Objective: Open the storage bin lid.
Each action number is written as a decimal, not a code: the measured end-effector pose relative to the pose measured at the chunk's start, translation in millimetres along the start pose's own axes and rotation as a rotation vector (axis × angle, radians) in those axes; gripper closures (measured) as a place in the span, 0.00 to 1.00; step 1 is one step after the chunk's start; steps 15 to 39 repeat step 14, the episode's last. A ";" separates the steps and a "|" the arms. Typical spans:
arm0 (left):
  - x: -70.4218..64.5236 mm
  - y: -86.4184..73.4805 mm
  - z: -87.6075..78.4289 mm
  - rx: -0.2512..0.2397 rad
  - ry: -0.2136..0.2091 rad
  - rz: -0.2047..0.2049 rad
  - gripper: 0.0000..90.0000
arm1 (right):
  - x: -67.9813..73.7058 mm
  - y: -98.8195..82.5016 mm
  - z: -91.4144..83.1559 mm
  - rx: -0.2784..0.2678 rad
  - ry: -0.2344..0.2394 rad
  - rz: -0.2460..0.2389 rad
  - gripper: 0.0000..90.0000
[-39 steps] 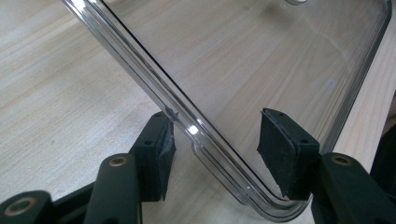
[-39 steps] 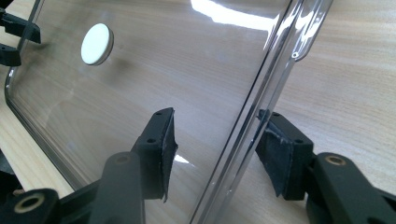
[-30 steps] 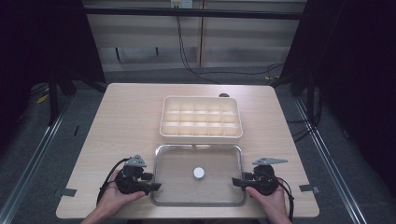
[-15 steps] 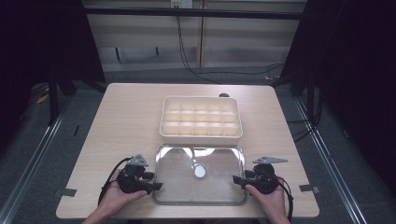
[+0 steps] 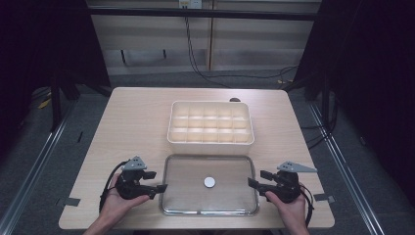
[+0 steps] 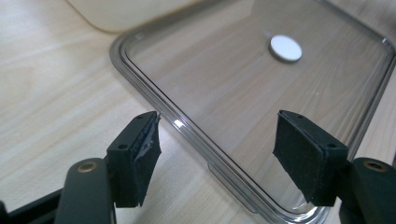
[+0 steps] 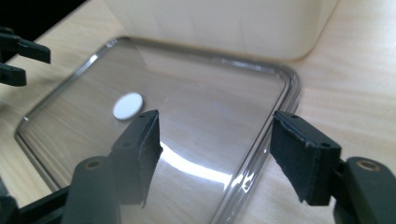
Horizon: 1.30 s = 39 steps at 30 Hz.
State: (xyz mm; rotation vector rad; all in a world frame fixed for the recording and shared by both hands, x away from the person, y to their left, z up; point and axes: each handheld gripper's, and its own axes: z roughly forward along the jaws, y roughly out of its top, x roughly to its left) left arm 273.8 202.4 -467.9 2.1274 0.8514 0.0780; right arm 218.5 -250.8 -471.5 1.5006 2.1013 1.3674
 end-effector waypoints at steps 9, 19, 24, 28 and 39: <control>0.1 -5.8 -23.1 -0.094 0.041 -0.021 0.34 | -1.8 3.8 -25.7 -0.111 0.005 -0.023 0.34; 2.9 -7.6 -35.3 -0.154 0.058 -0.041 0.34 | -5.7 4.6 -36.1 -0.143 -0.008 -0.025 0.32; 2.9 -7.6 -35.3 -0.154 0.058 -0.041 0.34 | -5.7 4.6 -36.1 -0.143 -0.008 -0.025 0.32; 2.9 -7.6 -35.3 -0.154 0.058 -0.041 0.34 | -5.7 4.6 -36.1 -0.143 -0.008 -0.025 0.32; 2.9 -7.6 -35.3 -0.154 0.058 -0.041 0.34 | -5.7 4.6 -36.1 -0.143 -0.008 -0.025 0.32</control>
